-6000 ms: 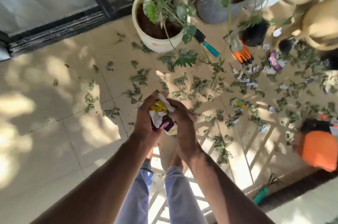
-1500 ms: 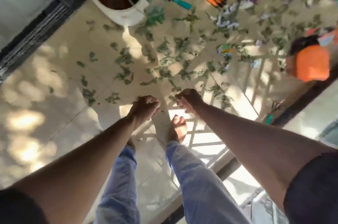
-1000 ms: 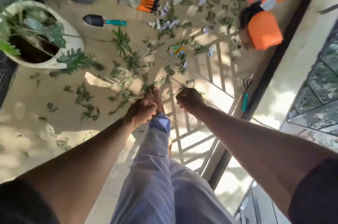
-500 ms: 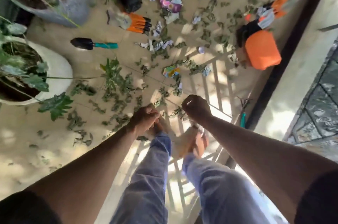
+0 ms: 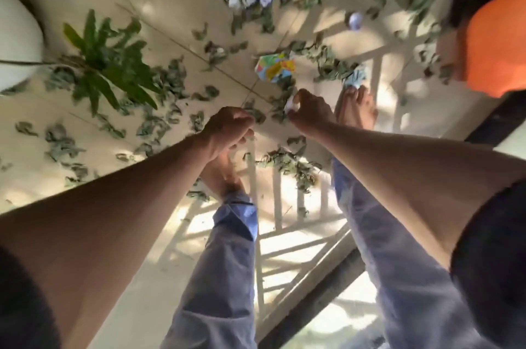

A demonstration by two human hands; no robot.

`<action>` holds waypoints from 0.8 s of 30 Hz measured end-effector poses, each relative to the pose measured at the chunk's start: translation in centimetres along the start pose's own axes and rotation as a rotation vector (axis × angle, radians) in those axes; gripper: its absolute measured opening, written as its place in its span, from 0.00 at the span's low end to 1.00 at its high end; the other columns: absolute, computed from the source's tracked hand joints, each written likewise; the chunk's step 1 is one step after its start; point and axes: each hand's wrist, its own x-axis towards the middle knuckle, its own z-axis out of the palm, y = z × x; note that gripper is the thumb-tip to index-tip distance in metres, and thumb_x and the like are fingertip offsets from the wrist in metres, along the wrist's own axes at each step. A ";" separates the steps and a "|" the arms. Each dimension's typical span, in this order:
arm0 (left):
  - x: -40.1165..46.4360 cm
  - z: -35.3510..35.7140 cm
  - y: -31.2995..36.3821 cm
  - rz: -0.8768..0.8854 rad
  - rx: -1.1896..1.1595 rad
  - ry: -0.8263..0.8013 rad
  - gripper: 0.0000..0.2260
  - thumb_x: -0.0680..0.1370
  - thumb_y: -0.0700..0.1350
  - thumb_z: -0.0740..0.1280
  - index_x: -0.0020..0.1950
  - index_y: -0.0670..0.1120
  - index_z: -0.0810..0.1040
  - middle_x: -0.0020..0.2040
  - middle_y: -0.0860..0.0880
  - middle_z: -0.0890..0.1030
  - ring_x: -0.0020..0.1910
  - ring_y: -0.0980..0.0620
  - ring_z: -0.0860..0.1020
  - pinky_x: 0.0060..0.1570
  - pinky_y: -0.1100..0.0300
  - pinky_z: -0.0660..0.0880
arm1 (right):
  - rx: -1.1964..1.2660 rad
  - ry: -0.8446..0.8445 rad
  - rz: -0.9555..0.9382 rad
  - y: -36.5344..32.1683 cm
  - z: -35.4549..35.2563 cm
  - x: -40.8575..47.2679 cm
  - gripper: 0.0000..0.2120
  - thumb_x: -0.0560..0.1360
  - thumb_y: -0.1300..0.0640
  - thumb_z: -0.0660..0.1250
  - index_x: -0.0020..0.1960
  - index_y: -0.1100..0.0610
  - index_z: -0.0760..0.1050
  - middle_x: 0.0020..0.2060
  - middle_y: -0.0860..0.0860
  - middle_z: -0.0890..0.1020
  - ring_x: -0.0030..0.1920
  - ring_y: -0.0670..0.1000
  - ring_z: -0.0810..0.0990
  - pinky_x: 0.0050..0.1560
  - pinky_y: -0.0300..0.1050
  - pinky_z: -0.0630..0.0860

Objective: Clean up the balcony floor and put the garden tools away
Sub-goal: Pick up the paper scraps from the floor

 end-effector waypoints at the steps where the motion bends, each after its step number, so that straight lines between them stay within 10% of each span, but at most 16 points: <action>1: 1.1 0.4 -0.1 -0.017 0.015 -0.008 0.13 0.84 0.48 0.64 0.66 0.47 0.79 0.54 0.47 0.85 0.46 0.50 0.82 0.41 0.59 0.76 | -0.021 0.011 0.003 0.2 0.4 1.2 0.16 0.80 0.51 0.64 0.66 0.54 0.71 0.58 0.57 0.81 0.56 0.60 0.81 0.49 0.49 0.76; 13: 5.0 3.5 0.7 -0.069 -0.163 -0.059 0.13 0.83 0.46 0.64 0.67 0.46 0.79 0.55 0.45 0.86 0.53 0.45 0.84 0.58 0.50 0.79 | 0.028 0.023 0.130 0.4 0.1 4.7 0.19 0.76 0.55 0.69 0.66 0.55 0.70 0.50 0.52 0.79 0.50 0.56 0.78 0.44 0.47 0.70; 20: 2.7 4.1 4.4 -0.085 -0.419 -0.051 0.11 0.85 0.45 0.60 0.63 0.45 0.79 0.58 0.41 0.85 0.56 0.42 0.84 0.59 0.47 0.80 | 0.392 -0.037 0.131 1.7 -5.3 1.4 0.14 0.71 0.63 0.74 0.54 0.53 0.77 0.43 0.45 0.82 0.39 0.41 0.75 0.40 0.26 0.71; 22: 2.6 4.3 5.7 -0.078 -0.468 -0.066 0.15 0.85 0.47 0.59 0.67 0.42 0.78 0.60 0.42 0.84 0.57 0.43 0.83 0.58 0.50 0.80 | 0.537 -0.078 0.079 1.4 -6.3 0.5 0.16 0.69 0.64 0.77 0.53 0.53 0.78 0.43 0.53 0.86 0.41 0.50 0.84 0.49 0.48 0.84; 24: 2.6 4.5 6.9 -0.065 -0.524 -0.100 0.18 0.86 0.52 0.58 0.69 0.43 0.77 0.60 0.43 0.83 0.59 0.43 0.82 0.58 0.52 0.79 | 0.607 -0.132 0.020 1.2 -7.0 0.0 0.15 0.70 0.65 0.78 0.53 0.54 0.78 0.43 0.54 0.86 0.40 0.50 0.85 0.43 0.49 0.83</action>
